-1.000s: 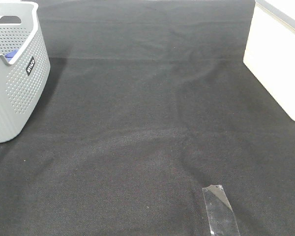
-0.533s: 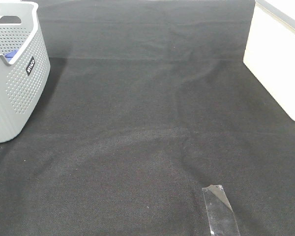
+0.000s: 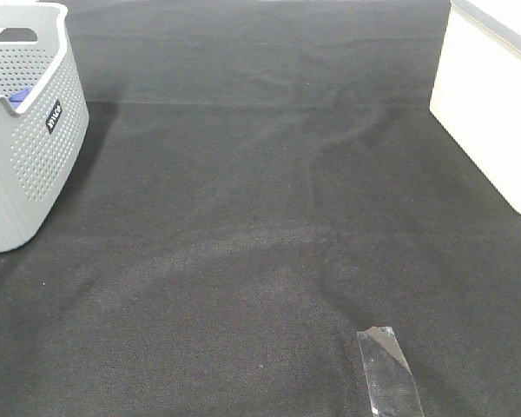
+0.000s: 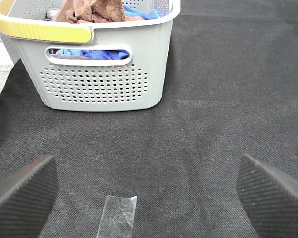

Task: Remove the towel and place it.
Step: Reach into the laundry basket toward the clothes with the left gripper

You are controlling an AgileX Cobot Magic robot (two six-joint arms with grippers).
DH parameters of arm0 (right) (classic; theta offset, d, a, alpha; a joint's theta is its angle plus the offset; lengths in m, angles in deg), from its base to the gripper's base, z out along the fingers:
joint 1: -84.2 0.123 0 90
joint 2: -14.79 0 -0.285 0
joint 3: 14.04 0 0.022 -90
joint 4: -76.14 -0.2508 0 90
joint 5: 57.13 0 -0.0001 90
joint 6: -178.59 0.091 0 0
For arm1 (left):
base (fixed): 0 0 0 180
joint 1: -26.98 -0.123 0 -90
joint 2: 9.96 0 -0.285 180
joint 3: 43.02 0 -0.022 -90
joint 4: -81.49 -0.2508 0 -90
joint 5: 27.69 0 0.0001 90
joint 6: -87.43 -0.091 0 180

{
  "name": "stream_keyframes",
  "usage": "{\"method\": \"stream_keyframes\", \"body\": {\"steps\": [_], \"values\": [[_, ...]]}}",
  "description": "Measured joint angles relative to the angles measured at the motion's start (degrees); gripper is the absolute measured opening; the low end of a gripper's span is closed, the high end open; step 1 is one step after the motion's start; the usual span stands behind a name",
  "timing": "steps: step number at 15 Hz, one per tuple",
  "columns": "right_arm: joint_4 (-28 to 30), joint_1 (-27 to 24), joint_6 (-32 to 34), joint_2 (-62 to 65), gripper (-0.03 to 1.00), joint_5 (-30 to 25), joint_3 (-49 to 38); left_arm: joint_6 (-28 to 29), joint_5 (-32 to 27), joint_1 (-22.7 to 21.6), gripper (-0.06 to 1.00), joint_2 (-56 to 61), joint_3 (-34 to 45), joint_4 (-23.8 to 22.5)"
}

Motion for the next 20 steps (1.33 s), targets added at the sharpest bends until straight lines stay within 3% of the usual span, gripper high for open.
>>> {"method": "stream_keyframes", "body": {"steps": [5, 10, 13, 16, 18, 19, 20], "values": [[0.0, 0.0, 0.0, 0.0, 0.96, 0.0, 0.0, -0.57, 0.0, 0.0, 0.92, -0.23, 0.0, -0.17], [0.0, 0.0, 0.0, 0.0, 0.96, 0.0, 0.0, -9.8, -9.11, 0.0, 0.91, -15.47, -7.16, -1.32], [0.0, 0.0, 0.0, 0.0, 0.96, 0.0, 0.0, -13.64, -9.63, 0.0, 0.91, -20.34, -10.31, -1.55], [0.0, 0.0, 0.0, 0.0, 0.96, 0.0, 0.0, -24.64, -9.91, 0.0, 0.91, -28.3, -17.42, -3.61], [0.0, 0.0, 0.0, 0.0, 0.96, 0.0, 0.0, -35.01, -10.03, 0.0, 0.91, -35.87, -23.2, -7.33], [0.0, 0.0, 0.0, 0.0, 0.96, 0.0, 0.0, -37.01, -10.03, 0.0, 0.91, -37.7, -24.52, -8.37], [0.0, 0.0, 0.0, 0.0, 0.96, 0.0, 0.0, -42.4, -10.03, 0.0, 0.91, -44.35, -29.74, -12.2]]}}
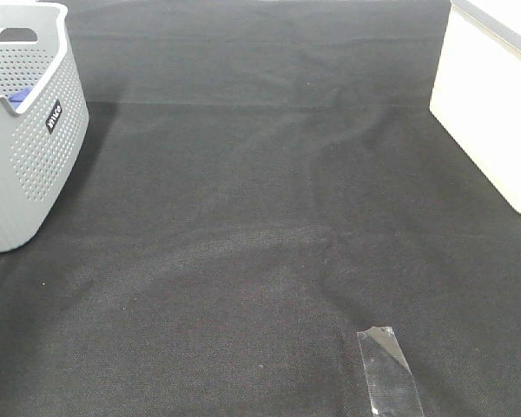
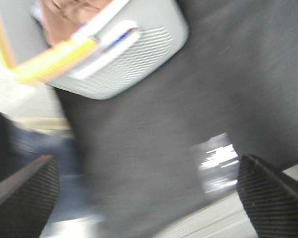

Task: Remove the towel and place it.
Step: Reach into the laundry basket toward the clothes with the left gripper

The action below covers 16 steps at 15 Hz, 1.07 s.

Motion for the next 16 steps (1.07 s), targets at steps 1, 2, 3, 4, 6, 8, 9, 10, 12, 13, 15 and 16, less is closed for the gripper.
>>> {"method": "stream_keyframes", "body": {"steps": [1, 2, 3, 4, 6, 8, 9, 10, 12, 13, 15, 16], "values": [[0.0, 0.0, 0.0, 0.0, 0.96, 0.0, 0.0, -4.41, 0.06, 0.0, 0.91, -7.33, -4.98, -3.84], [0.0, 0.0, 0.0, 0.0, 0.96, 0.0, 0.0, -6.59, 0.06, 0.0, 0.91, -11.8, -8.14, -5.21], [0.0, 0.0, 0.0, 0.0, 0.96, 0.0, 0.0, -8.77, 0.06, 0.0, 0.91, -16.33, -11.17, -6.13], [0.0, 0.0, 0.0, 0.0, 0.96, 0.0, 0.0, -10.31, 0.06, 0.0, 0.91, -21.37, -14.32, -7.05], [0.0, 0.0, 0.0, 0.0, 0.96, 0.0, 0.0, -11.34, 0.17, 0.0, 0.91, -28.65, -19.08, -8.77], [0.0, 0.0, 0.0, 0.0, 0.96, 0.0, 0.0, -11.63, 0.17, 0.0, 0.91, -32.6, -22.46, -9.28], [0.0, 0.0, 0.0, 0.0, 0.96, 0.0, 0.0, -12.78, 0.34, 0.0, 0.91, -33.8, -23.43, -9.4], [0.0, 0.0, 0.0, 0.0, 0.96, 0.0, 0.0, -14.21, 1.26, 0.0, 0.91, -34.49, -23.72, -9.4], [0.0, 0.0, 0.0, 0.0, 0.96, 0.0, 0.0, -15.53, 6.13, 0.0, 0.91, -35.64, -23.84, -9.4], [0.0, 0.0, 0.0, 0.0, 0.96, 0.0, 0.0, -16.27, 8.31, 0.0, 0.91, -36.55, -23.89, -9.28], [0.0, 0.0, 0.0, 0.0, 0.96, 0.0, 0.0, -18.96, 10.43, 0.0, 0.91, -39.13, -23.89, -9.28], [0.0, 0.0, 0.0, 0.0, 0.96, 0.0, 0.0, -19.88, 10.49, 0.0, 0.91, -40.85, -23.89, -9.28]]}}
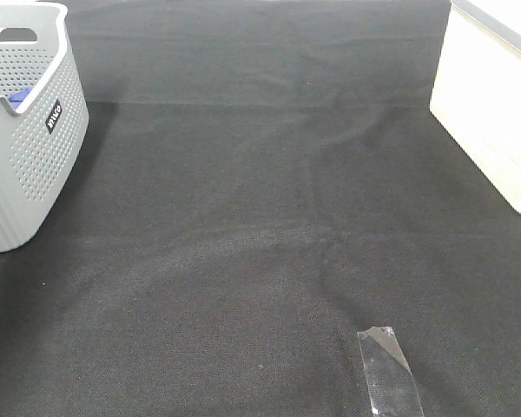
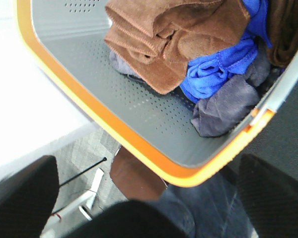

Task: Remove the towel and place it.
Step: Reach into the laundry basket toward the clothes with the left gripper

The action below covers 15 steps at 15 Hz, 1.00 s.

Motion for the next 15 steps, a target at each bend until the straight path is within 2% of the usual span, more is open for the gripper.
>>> {"method": "stream_keyframes", "body": {"steps": [4, 8, 11, 15], "values": [[0.0, 0.0, 0.0, 0.0, 0.96, 0.0, 0.0, -1.95, 5.79, 0.0, 0.91, -8.65, 0.0, -2.64], [0.0, 0.0, 0.0, 0.0, 0.96, 0.0, 0.0, -4.64, 9.45, 0.06, 0.91, -16.67, 0.0, -3.27], [0.0, 0.0, 0.0, 0.0, 0.96, 0.0, 0.0, -4.98, 13.29, 2.64, 0.91, -21.37, -0.29, -5.21], [0.0, 0.0, 0.0, 0.0, 0.96, 0.0, 0.0, -6.76, 11.92, 4.24, 0.91, -25.15, -4.24, -7.79]]}}
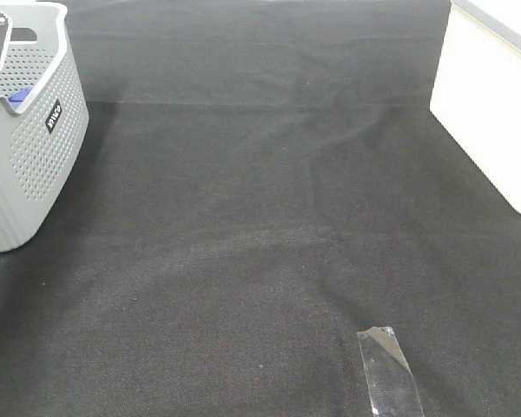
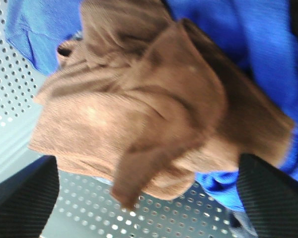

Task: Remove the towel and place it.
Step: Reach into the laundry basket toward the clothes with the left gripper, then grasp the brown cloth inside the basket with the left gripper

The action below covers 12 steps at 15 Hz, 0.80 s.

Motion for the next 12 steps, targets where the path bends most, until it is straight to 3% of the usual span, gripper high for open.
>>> {"method": "stream_keyframes", "body": {"steps": [6, 8, 10, 12], "values": [[0.0, 0.0, 0.0, 0.0, 0.96, 0.0, 0.0, -3.44, -1.66, 0.0, 0.91, -3.15, -1.6, -0.74], [0.0, 0.0, 0.0, 0.0, 0.96, 0.0, 0.0, -3.44, -1.6, 0.0, 0.85, -3.21, -1.66, -0.74], [0.0, 0.0, 0.0, 0.0, 0.96, 0.0, 0.0, -3.38, -1.6, 0.0, 0.65, -3.21, -1.66, -0.74], [0.0, 0.0, 0.0, 0.0, 0.96, 0.0, 0.0, -1.15, -1.78, 0.0, 0.32, -3.32, -1.66, -0.69]]}}
